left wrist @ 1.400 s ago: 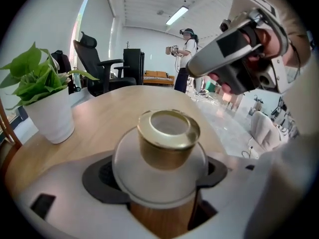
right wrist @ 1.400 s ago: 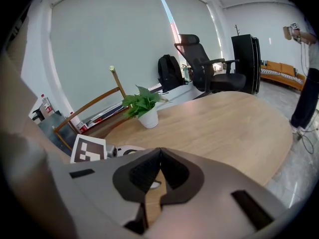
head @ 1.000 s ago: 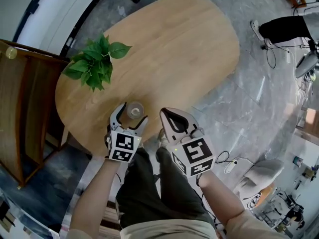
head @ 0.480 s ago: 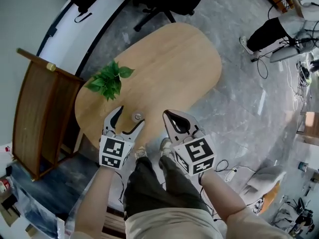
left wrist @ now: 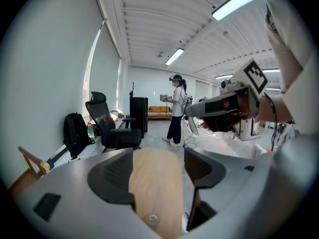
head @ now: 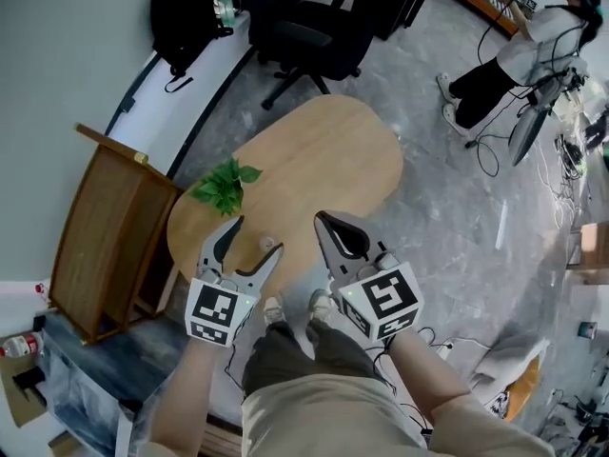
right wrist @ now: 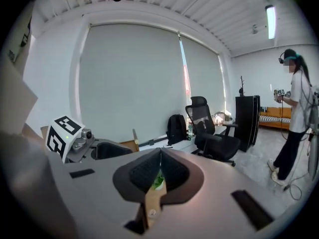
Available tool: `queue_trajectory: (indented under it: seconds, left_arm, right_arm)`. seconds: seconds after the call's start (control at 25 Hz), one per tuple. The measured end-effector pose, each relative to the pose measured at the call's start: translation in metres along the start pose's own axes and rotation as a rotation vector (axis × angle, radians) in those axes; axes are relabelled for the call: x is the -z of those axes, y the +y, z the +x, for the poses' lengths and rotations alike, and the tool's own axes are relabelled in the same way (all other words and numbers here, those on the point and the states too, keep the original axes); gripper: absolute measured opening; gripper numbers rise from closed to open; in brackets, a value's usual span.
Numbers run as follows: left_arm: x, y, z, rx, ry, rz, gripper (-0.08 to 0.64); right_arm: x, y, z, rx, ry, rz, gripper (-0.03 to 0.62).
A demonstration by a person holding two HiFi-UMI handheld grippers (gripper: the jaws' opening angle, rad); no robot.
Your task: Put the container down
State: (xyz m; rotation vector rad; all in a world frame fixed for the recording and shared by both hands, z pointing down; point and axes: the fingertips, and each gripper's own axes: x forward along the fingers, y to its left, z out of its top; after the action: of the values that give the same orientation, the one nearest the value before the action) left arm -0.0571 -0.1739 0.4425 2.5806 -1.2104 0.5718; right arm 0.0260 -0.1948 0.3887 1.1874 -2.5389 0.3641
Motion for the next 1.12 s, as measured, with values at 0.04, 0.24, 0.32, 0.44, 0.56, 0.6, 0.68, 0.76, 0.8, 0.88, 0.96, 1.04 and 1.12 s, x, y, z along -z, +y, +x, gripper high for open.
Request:
queue_trajectory:
  seconds: [0.04, 0.24, 0.32, 0.44, 0.56, 0.6, 0.68, 0.76, 0.8, 0.88, 0.96, 1.04, 1.12]
  left_arm:
    - [-0.012, 0.000, -0.010, -0.008, -0.015, 0.009, 0.310]
    - [-0.065, -0.008, -0.062, -0.032, -0.091, 0.022, 0.249]
    - [-0.082, -0.010, -0.080, -0.043, -0.116, 0.037, 0.232]
    - [-0.108, -0.018, -0.104, -0.058, -0.154, 0.055, 0.212]
    - [-0.131, -0.028, -0.122, -0.062, -0.191, 0.073, 0.193]
    - [-0.137, -0.030, -0.127, -0.062, -0.196, 0.083, 0.186]
    - [-0.147, -0.036, -0.136, -0.067, -0.204, 0.096, 0.167]
    - [-0.157, -0.041, -0.147, -0.073, -0.220, 0.098, 0.150]
    - [-0.161, -0.044, -0.153, -0.074, -0.227, 0.098, 0.142]
    - [-0.170, -0.050, -0.164, -0.081, -0.239, 0.102, 0.130]
    - [-0.178, -0.054, -0.174, -0.107, -0.246, 0.107, 0.112]
    - [-0.183, -0.057, -0.182, -0.135, -0.245, 0.109, 0.076]
    - [-0.187, -0.061, -0.189, -0.146, -0.248, 0.105, 0.063]
  right_arm:
    - [-0.012, 0.003, -0.006, 0.000, -0.018, -0.009, -0.004]
    - [-0.060, 0.021, -0.044, -0.015, -0.085, -0.011, -0.003]
    - [-0.078, 0.028, -0.057, -0.021, -0.114, -0.018, -0.003]
    - [-0.105, 0.036, -0.078, -0.035, -0.161, -0.034, -0.003]
    - [-0.129, 0.043, -0.099, -0.045, -0.210, -0.043, -0.003]
    - [-0.136, 0.045, -0.105, -0.051, -0.228, -0.038, -0.005]
    - [-0.150, 0.049, -0.116, -0.063, -0.258, -0.033, -0.004]
    - [-0.161, 0.054, -0.129, -0.062, -0.283, -0.053, -0.003]
    - [-0.166, 0.056, -0.137, -0.058, -0.294, -0.065, -0.004]
    - [-0.174, 0.060, -0.152, -0.048, -0.314, -0.086, -0.005]
    - [-0.180, 0.063, -0.165, -0.042, -0.322, -0.105, -0.005]
    - [-0.183, 0.065, -0.177, -0.035, -0.324, -0.127, -0.004]
    - [-0.183, 0.068, -0.185, -0.033, -0.318, -0.144, -0.004]
